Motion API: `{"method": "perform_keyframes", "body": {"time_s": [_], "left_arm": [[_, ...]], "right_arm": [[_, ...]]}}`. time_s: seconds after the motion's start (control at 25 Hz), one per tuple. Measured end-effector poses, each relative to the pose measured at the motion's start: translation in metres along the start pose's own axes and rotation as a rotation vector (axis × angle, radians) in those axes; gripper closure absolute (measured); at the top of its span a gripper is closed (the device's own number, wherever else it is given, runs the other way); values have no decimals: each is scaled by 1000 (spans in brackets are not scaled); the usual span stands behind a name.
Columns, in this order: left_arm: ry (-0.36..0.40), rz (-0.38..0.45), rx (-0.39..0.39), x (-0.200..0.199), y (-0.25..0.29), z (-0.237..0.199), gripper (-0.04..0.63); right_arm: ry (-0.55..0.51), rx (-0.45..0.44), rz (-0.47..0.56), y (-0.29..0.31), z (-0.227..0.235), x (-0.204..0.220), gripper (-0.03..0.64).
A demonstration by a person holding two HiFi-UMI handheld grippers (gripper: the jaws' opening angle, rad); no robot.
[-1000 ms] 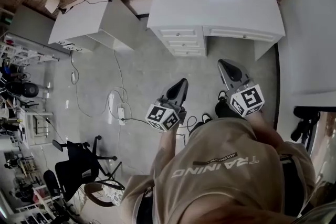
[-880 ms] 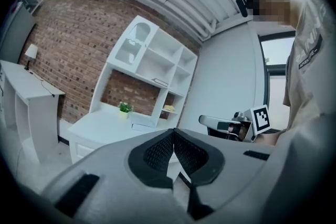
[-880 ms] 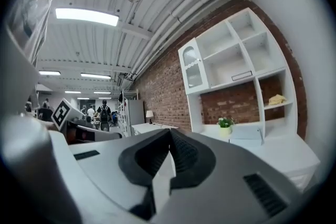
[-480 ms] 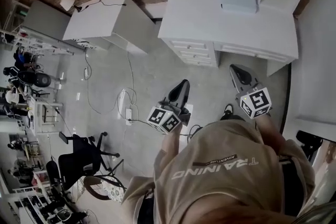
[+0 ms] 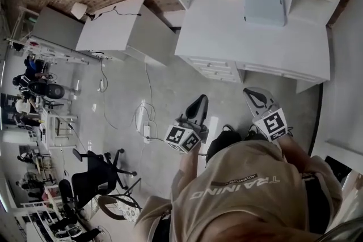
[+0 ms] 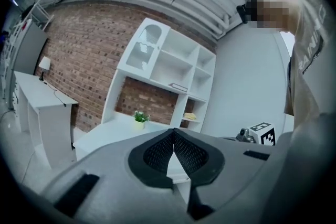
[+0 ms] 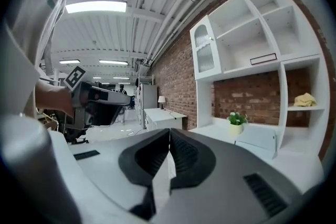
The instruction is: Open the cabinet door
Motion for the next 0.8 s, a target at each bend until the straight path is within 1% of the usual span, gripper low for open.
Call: {"method": "perform_keyframes", "body": {"time_s": [0.12,0.2,0.24,0.36,0.4,0.52,0.6,0.72,0.8], "left_arm": [[-20,-18,2,-1,18,-15,588],[-6,-14,12,-1,28,-24,588],[15,-16,12,0,32,-30,588],[124,-46,8,-2,51,-42,588],[137,-44,28,-8,61,-44,588],[108,2,110,-35,95,-50,588],[112,25,147,-51,109,-57,588],[140,35,185,-64,120,-75,588],[148,25,194,-63,125,-90,588]], "right_arm": [[22,10,-5,19,21,4,603],[38,10,21,33,29,-1,603],[42,9,39,40,31,-6,603],[64,37,66,53,40,-21,603],[67,53,68,56,46,-26,603],[47,97,51,68,67,-39,603],[36,125,43,78,75,-46,603],[39,164,52,97,82,-56,603],[49,179,51,112,83,-57,603]]}}
Point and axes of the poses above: the fingertips, and each gripper's own axes: y forward along the fingers, z to its right, x out of its underside, the point moved 4 cm from there along -y, backward along the fingers, and after that the axes turned 15 degrees about -x, right-handed, at the moved point
